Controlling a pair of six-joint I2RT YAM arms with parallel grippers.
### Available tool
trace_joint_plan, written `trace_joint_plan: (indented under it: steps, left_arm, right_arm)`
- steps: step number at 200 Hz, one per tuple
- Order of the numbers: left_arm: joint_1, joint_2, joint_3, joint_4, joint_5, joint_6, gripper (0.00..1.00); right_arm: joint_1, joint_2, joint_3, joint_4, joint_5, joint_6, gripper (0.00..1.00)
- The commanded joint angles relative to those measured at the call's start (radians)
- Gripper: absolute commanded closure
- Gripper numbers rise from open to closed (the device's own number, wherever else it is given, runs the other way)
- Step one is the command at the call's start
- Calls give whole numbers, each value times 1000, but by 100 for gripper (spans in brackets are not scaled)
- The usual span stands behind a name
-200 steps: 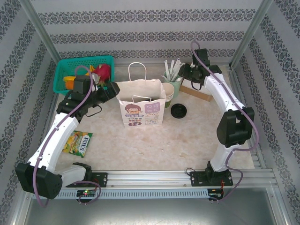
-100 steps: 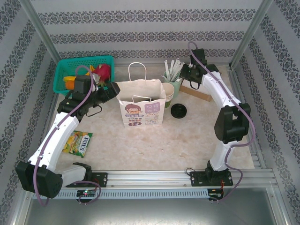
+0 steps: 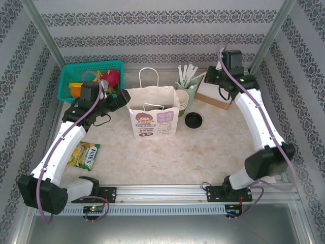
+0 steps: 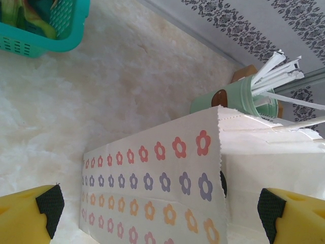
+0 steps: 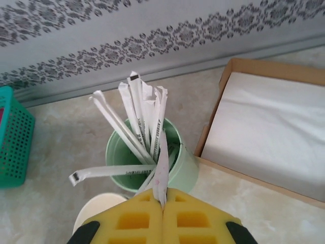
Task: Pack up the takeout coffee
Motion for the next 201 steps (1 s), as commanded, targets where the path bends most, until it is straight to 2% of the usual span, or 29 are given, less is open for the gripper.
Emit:
trace_joint_plan:
  steps: [1,48,74,87,105,119,146,181,201]
  left_arm:
    - [7,15,35,24,-12,24,0]
    - [8,91,110,-78,-129,-19,0]
    - [8,106,108,-83,-189,-58,0]
    - [9,106,99,-69,-196,-75,0]
    - [7,116,96,-60,-196,-90,0]
    - [8,131,101,-64,-186,-99,0]
    - [7,152,110,-73,-157,-104,0]
    - [7,154,104,-72,-144,-105,0]
    - [8,150,107,-50,-93,-74,0]
  right_arm:
    - [20,-130,-51,-47,-1,-107,100]
    - [28,-342,-35,-182,-48,-197,100]
    - [35,-423,9,-250,-59,-195,100]
    - [35,-461,19,-252,-104,-187,100]
    - [37,-494,43,-257,-231,-180,100]
    - [41,-496,63,-270,-364,-193,100]
    - [57,-493,58,-219,-507,-171,100]
    - [143,-390,61,-214,-552,-217,100]
    - [211,-300,69,-196,-544,-265,100]
